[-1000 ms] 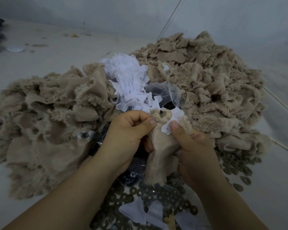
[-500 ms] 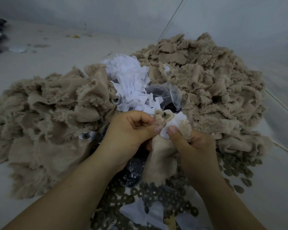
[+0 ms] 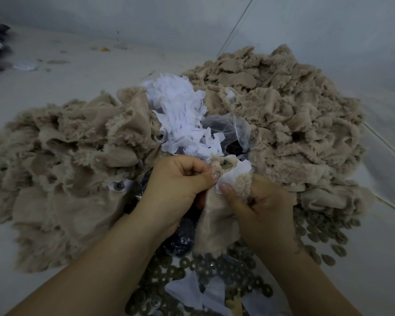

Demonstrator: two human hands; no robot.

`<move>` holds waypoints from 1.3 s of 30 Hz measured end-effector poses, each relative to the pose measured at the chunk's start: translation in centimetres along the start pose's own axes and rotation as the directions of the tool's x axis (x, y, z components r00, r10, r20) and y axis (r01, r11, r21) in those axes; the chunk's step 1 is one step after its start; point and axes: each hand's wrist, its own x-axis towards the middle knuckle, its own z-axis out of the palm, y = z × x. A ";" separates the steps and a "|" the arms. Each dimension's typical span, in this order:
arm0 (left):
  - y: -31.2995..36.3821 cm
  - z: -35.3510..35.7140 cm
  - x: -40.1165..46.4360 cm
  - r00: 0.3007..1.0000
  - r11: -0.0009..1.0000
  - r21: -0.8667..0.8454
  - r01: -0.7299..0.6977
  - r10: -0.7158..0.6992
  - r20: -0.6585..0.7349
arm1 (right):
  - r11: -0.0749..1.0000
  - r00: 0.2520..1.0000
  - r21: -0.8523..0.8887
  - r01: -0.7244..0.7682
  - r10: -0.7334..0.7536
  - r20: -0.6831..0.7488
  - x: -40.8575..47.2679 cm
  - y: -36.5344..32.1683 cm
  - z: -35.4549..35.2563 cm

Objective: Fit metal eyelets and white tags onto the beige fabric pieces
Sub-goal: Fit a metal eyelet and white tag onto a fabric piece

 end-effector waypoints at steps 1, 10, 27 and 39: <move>0.1 0.0 0.0 1.000 1.000 0.005 0.004 -0.004 0.001 | 1.000 1.000 0.003 -0.005 0.005 -0.010 -0.1 -0.1 0.0; 0.6 0.1 -0.2 0.999 0.999 -0.003 0.038 -0.038 0.008 | 0.918 0.960 0.291 -0.271 0.281 0.005 -0.4 -1.1 0.3; 0.7 1.7 -1.2 0.982 0.982 0.145 -0.122 0.140 -0.124 | 0.729 0.924 0.593 -0.342 0.374 0.073 -0.3 -1.2 0.3; 0.3 2.1 -1.8 0.870 0.788 0.485 -0.378 0.482 -0.106 | 0.710 0.892 0.568 -0.416 0.440 0.103 -0.3 -1.0 0.6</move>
